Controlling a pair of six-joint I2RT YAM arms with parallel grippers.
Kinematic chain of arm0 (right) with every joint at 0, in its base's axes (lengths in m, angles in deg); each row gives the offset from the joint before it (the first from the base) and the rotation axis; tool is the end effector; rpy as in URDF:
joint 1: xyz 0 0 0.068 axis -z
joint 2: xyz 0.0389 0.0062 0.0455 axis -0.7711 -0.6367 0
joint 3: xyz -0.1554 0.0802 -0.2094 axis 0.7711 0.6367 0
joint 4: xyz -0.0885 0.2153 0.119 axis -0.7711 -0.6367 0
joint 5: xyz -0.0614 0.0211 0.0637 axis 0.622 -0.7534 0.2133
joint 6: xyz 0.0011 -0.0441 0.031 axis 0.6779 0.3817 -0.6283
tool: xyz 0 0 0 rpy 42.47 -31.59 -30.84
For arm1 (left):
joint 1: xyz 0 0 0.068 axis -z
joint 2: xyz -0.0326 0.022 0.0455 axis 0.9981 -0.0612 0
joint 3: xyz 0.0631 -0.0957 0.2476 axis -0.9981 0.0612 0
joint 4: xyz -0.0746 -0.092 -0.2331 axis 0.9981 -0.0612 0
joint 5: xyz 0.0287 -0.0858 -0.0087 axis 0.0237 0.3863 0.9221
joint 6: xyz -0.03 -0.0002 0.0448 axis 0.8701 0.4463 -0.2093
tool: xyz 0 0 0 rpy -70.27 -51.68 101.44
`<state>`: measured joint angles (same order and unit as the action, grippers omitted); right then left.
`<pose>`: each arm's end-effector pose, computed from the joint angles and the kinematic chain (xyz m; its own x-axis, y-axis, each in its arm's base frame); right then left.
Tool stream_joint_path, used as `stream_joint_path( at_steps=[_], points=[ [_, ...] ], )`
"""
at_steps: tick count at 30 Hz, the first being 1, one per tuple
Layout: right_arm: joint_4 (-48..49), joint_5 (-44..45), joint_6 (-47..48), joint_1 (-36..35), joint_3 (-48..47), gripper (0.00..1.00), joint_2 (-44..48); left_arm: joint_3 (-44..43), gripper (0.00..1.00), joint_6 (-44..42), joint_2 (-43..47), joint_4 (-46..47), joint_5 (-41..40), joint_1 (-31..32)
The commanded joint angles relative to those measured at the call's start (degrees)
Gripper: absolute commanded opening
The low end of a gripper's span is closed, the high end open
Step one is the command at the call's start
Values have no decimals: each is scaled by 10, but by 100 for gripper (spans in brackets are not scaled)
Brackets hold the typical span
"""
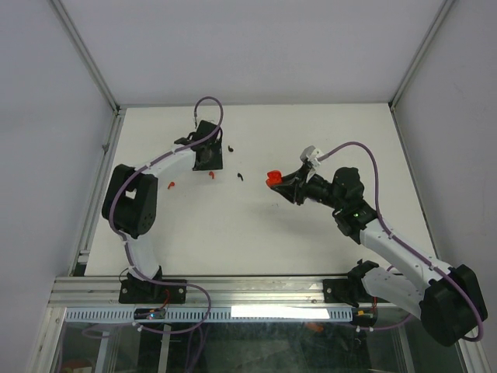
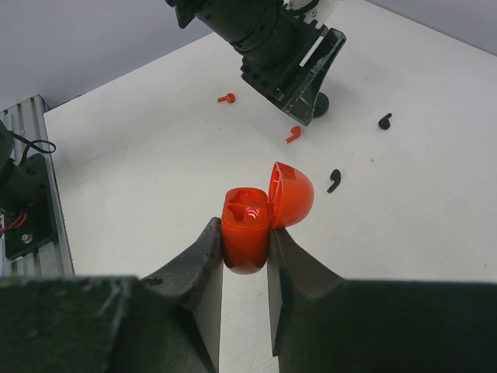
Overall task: Insert the wireless bluetooth earbuds into the charging case
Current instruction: Pick up the earbud from the center of the board.
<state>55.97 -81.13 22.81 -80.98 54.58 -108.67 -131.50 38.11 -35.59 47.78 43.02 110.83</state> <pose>0.1839 0.1299 0.2739 -0.1295 -0.0140 -0.9915 -0.8723 0.4771 0.1072 0.3562 -0.1515 0.2033 -0.8316 -0.0035 -0.5553 -0.0133 0.9998 0.0137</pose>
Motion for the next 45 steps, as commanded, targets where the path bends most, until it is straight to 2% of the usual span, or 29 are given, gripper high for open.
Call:
stream_joint_path(
  at_steps=[1, 23, 29, 34, 40, 45],
  points=[
    [12, 11, 15, 2, -5, 0, 14, -43, 51, -15, -28, -23, -16, -8],
    [1, 6, 16, 2, -8, 0, 23, -102, 36, -26, -120, -75, 3, -10],
    [-5, 5, 16, 2, -12, 0, 22, -101, 23, -22, -128, -102, 18, -10],
    [-9, 5, 17, 2, -13, 0, 26, -92, 11, -22, -117, -113, 28, -9],
    [-6, -4, 14, 2, -11, 0, 22, -69, 7, -15, -73, -108, 39, -9],
    [46, -20, 2, 1, 7, 0, 15, -37, 6, -9, -17, -76, 49, -10]
  ],
)
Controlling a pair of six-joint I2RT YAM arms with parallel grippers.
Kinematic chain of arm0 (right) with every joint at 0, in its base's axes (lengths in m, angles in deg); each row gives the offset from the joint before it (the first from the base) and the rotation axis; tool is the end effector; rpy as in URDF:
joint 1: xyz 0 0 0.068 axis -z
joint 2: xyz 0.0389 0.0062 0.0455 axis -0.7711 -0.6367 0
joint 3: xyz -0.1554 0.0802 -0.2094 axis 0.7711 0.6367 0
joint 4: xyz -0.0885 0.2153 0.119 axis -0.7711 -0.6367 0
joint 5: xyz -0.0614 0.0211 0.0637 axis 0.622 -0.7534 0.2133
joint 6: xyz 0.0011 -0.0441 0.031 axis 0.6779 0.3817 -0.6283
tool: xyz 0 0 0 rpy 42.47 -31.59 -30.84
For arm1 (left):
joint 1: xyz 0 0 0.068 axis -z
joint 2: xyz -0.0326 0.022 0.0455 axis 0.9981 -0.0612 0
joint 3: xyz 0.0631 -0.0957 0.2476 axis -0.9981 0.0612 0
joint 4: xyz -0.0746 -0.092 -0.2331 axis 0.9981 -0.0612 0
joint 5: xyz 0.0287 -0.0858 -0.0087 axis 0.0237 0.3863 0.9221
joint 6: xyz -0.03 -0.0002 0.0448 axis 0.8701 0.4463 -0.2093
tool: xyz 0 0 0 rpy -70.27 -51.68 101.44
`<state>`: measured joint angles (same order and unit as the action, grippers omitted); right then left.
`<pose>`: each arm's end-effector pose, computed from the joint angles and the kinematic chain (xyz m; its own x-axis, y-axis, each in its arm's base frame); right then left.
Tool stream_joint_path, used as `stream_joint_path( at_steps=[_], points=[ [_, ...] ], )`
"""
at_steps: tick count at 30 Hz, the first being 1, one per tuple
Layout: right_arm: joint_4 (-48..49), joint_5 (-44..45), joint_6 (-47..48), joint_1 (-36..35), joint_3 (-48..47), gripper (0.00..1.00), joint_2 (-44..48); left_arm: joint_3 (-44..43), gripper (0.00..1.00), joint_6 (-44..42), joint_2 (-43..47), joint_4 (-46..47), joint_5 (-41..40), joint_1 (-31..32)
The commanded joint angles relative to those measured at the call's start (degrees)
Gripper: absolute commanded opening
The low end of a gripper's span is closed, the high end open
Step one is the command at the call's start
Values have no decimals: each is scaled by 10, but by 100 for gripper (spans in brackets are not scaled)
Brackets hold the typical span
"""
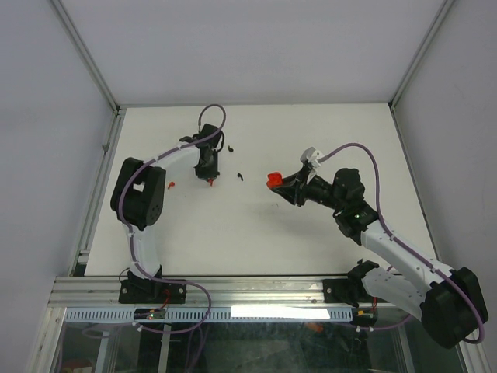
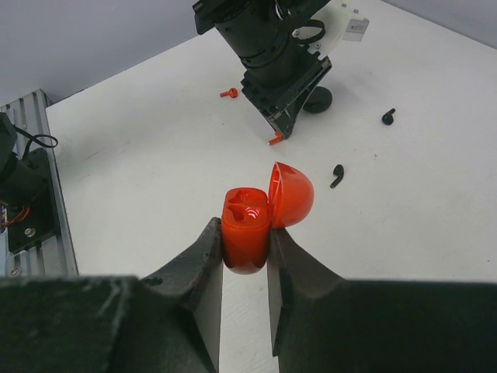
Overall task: Insert the wireless bluetooth earbuds into the charging case
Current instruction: Pick up the earbud from the center of the board.
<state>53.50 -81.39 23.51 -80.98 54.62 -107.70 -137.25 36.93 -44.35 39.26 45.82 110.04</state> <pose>0.1810 0.1284 0.2726 -0.1419 -0.0336 -0.9893 -0.8736 0.4743 0.1092 0.3707 -0.1539 0.1675 -0.9258 0.0426 -0.3757 0.0199 0.9978 0.0640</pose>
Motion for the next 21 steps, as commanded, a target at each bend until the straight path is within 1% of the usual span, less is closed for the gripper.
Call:
stream_joint_path(
  at_steps=[1, 8, 11, 14, 16, 21],
  points=[
    [84, -19, -9, 1, 9, 0, 4, 28, 6, 4, 83, 18, 24, -1],
    [137, -21, -11, -4, 15, 0, -18, 95, 6, 12, 187, 106, 62, -2],
    [167, -21, -11, -7, 18, 0, -32, 125, 6, 12, 235, 150, 92, -2],
    [201, -22, -12, -12, 20, 0, -49, 162, 6, 18, 289, 198, 131, -2],
    [220, -27, -42, -16, 18, 0, -60, 181, 6, 21, 315, 232, 164, -1],
    [262, -35, -60, -25, 13, 0, -87, 222, 6, 18, 396, 320, 241, 4]
  ],
)
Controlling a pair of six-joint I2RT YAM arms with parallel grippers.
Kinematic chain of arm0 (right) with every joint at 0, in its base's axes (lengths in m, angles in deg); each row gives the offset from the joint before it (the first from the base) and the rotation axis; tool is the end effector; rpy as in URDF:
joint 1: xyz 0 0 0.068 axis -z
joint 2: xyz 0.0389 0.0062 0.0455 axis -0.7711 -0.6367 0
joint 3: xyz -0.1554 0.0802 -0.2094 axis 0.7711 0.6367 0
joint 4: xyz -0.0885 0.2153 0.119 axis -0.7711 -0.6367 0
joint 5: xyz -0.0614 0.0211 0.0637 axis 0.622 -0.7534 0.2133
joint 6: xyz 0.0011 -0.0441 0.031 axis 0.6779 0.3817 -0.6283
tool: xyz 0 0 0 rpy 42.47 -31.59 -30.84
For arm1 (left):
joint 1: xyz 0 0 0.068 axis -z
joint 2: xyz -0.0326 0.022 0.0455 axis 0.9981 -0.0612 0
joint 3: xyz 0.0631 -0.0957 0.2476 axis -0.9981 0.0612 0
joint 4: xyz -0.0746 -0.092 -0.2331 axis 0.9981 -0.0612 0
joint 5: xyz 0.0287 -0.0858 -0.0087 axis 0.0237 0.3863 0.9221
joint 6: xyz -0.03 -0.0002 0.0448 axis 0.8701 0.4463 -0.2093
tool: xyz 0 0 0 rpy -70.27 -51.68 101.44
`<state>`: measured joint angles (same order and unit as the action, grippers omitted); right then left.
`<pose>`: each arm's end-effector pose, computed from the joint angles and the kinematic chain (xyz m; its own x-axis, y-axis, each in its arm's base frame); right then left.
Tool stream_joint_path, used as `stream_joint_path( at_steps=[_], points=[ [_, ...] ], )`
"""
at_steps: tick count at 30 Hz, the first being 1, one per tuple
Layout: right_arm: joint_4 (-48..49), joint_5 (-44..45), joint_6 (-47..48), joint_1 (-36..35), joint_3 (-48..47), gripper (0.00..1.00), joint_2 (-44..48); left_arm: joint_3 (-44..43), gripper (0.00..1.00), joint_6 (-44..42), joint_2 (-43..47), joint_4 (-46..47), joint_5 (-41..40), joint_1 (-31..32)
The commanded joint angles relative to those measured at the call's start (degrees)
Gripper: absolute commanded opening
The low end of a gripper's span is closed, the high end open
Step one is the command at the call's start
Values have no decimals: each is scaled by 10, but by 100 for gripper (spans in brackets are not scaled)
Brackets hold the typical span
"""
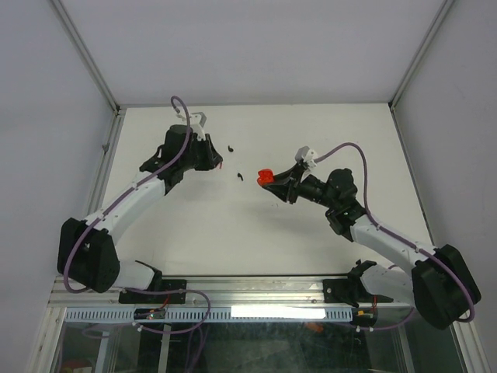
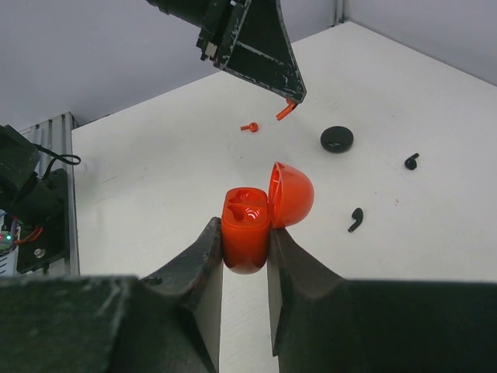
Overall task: Insert the wireless bluetooth earbuds into the charging case
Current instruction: Pick up the earbud from the center of the board, then place the earbud in the charging case.
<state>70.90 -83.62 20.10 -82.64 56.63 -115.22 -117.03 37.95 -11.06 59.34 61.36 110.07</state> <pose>0.1923 0.1444 0.2644 -0.0801 0.0576 -0.9951 -0.9089 0.4056 0.0967 0.2877 -0.1283 0.2789 -0.6810 -0.0883 -0.7269 0.2243 0.9198 -0.3219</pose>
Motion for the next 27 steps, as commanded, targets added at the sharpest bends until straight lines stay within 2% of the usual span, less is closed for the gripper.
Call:
stream_joint_path(
  at_steps=[1, 8, 15, 20, 27],
  points=[
    [96, -14, -30, -11, -7, 0, -17, 26, 6, 5, 74, 135, 96, 6],
    [140, -13, -54, -23, -12, 0, -42, 70, 7, 3, 145, 241, 149, 33],
    [202, -14, -86, -29, -7, 0, -60, 88, 8, -11, 175, 303, 160, 81],
    [297, -21, -97, -29, 21, 0, -73, 88, 8, -24, 177, 324, 156, 115],
    [464, -37, -115, -29, 42, 0, -118, 103, 9, -29, 201, 365, 189, 140]
  ],
)
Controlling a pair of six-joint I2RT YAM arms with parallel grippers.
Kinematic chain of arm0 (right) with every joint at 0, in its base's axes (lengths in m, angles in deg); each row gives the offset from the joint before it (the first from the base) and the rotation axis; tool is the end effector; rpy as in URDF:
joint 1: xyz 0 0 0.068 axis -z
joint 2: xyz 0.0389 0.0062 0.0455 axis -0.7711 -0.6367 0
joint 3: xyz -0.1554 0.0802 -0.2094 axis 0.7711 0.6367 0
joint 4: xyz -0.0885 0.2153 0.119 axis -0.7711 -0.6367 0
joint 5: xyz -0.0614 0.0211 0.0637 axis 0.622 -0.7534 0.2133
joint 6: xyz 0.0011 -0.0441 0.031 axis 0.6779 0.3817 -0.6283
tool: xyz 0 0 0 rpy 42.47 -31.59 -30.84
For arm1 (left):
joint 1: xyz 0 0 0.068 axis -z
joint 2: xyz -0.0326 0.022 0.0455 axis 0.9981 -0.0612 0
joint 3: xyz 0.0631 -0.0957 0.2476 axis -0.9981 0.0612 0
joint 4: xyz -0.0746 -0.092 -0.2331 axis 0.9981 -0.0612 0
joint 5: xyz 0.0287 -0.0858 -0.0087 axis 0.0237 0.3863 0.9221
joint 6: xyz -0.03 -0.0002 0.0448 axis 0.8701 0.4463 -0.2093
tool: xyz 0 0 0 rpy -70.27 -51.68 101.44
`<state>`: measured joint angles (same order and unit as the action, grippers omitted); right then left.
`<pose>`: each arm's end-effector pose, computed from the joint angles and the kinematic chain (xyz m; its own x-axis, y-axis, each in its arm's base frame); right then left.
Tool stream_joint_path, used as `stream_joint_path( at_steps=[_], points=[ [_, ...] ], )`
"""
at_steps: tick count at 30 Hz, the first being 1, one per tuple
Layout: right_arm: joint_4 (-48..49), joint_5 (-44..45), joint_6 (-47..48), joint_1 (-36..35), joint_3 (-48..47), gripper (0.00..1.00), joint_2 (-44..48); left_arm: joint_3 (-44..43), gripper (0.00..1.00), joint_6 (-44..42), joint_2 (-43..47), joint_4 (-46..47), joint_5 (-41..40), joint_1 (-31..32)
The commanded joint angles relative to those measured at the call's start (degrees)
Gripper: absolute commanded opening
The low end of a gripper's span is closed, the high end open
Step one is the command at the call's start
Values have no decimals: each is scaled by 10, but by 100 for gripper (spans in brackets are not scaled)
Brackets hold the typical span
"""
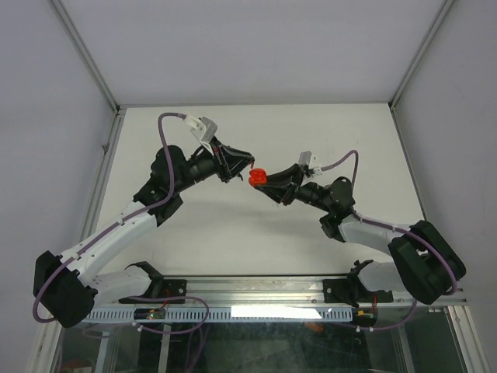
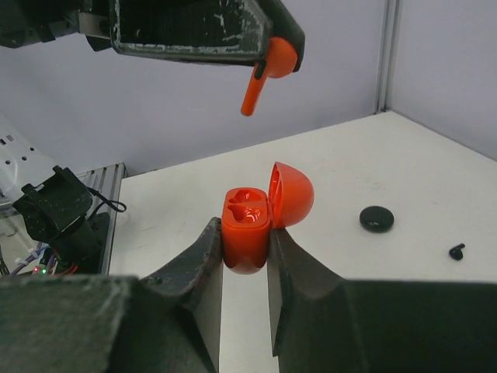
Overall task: Insert the wireless bluetooth earbuds into the charging case
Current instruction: Place the earbud in the charging case.
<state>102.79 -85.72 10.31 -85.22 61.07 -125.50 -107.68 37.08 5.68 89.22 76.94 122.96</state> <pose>0.1916 0.1584 0.2550 -0.0035 0.2715 -0.9624 -0.9543 0.2868 0.0844 0.2051 -0.1665 0.3544 -0.2849 -0.1876 -0.9400 0.7801 0.5245 -0.3411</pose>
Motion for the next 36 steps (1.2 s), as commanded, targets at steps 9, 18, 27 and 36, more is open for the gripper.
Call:
stream_joint_path(
  at_steps=[9, 18, 27, 36],
  points=[
    [175, -33, -35, -3, -31, 0, -38, 32, 9, -37, 48, 78, 49, 28],
    [174, -43, -49, -3, -38, 0, -31, 49, 10, -56, 40, 105, 45, 41],
    [170, -41, -52, -3, -39, 0, -25, 58, 11, -70, 37, 120, 39, 53],
    [168, -39, -55, -3, -41, 0, -15, 66, 10, -91, 39, 108, 25, 61]
  ],
)
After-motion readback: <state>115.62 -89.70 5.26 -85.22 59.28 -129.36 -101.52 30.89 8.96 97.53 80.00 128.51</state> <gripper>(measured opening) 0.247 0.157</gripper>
